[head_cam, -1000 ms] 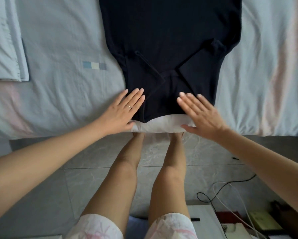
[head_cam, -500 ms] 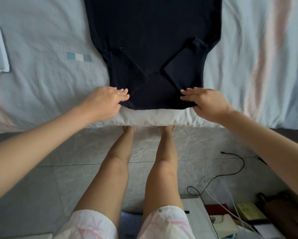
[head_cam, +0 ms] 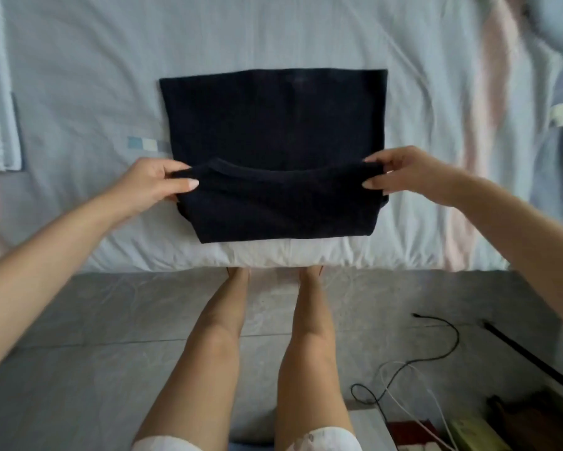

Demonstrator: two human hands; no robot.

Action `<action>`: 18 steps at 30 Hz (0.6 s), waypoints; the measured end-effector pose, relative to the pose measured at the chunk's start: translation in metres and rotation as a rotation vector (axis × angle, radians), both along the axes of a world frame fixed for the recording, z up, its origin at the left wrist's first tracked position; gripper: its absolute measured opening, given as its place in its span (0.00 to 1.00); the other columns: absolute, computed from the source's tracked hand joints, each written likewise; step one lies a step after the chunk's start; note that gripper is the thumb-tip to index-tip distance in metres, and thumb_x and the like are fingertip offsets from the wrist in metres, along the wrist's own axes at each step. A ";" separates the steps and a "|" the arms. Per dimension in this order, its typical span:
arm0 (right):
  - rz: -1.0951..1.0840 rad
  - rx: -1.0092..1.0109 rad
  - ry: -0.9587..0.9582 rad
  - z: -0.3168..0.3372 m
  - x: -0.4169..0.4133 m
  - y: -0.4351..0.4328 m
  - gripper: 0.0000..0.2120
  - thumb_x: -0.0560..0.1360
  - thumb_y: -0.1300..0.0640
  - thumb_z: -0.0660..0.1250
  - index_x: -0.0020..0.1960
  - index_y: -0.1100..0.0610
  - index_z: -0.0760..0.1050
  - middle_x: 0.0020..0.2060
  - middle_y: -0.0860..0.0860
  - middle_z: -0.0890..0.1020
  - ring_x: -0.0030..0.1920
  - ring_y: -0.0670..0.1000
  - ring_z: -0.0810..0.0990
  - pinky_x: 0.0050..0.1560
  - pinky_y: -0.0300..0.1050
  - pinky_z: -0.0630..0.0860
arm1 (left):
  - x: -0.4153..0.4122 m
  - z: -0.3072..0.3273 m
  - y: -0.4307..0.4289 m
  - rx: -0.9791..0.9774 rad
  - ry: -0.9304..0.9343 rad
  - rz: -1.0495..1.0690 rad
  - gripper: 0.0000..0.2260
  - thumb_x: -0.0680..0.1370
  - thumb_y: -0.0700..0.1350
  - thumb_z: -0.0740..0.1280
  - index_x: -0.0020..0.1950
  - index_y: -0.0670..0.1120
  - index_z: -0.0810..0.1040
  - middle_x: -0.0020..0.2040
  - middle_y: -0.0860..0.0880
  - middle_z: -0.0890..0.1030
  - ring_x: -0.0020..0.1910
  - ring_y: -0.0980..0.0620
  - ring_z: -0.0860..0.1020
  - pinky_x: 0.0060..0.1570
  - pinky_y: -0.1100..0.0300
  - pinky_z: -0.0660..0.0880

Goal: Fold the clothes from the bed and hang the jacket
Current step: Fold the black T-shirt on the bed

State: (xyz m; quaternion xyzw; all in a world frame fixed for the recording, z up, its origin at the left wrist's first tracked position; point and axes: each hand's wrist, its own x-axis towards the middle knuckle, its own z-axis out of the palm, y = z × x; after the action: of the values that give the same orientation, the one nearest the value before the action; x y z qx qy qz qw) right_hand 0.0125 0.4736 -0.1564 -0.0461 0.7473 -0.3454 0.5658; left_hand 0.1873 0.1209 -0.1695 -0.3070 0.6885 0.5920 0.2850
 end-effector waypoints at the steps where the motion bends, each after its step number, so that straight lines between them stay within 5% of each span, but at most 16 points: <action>1: -0.143 -0.034 0.011 -0.003 -0.010 -0.004 0.12 0.73 0.67 0.69 0.49 0.51 0.79 0.37 0.44 0.83 0.40 0.41 0.81 0.46 0.36 0.79 | -0.007 -0.005 -0.002 -0.042 0.022 0.082 0.09 0.77 0.36 0.66 0.49 0.49 0.79 0.36 0.58 0.83 0.36 0.63 0.80 0.39 0.70 0.77; 8: -0.616 -0.054 0.235 -0.048 -0.064 -0.060 0.09 0.74 0.66 0.67 0.43 0.52 0.76 0.36 0.46 0.80 0.33 0.42 0.78 0.36 0.35 0.76 | -0.072 -0.059 -0.005 -0.277 0.261 0.529 0.05 0.76 0.38 0.68 0.50 0.46 0.77 0.43 0.52 0.80 0.40 0.61 0.77 0.47 0.66 0.75; 18: -0.924 -0.002 0.381 -0.071 -0.055 -0.074 0.03 0.73 0.62 0.69 0.43 0.55 0.76 0.32 0.47 0.77 0.27 0.41 0.73 0.29 0.34 0.71 | -0.089 -0.073 -0.001 -0.406 0.282 0.649 0.09 0.74 0.40 0.72 0.51 0.45 0.74 0.42 0.55 0.77 0.39 0.63 0.76 0.45 0.71 0.74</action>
State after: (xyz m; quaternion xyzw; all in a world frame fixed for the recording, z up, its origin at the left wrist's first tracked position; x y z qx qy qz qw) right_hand -0.0426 0.3998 -0.2275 0.2271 0.7794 -0.5461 0.2068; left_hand 0.0983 0.1203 -0.2422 -0.4742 0.6911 0.5395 -0.0802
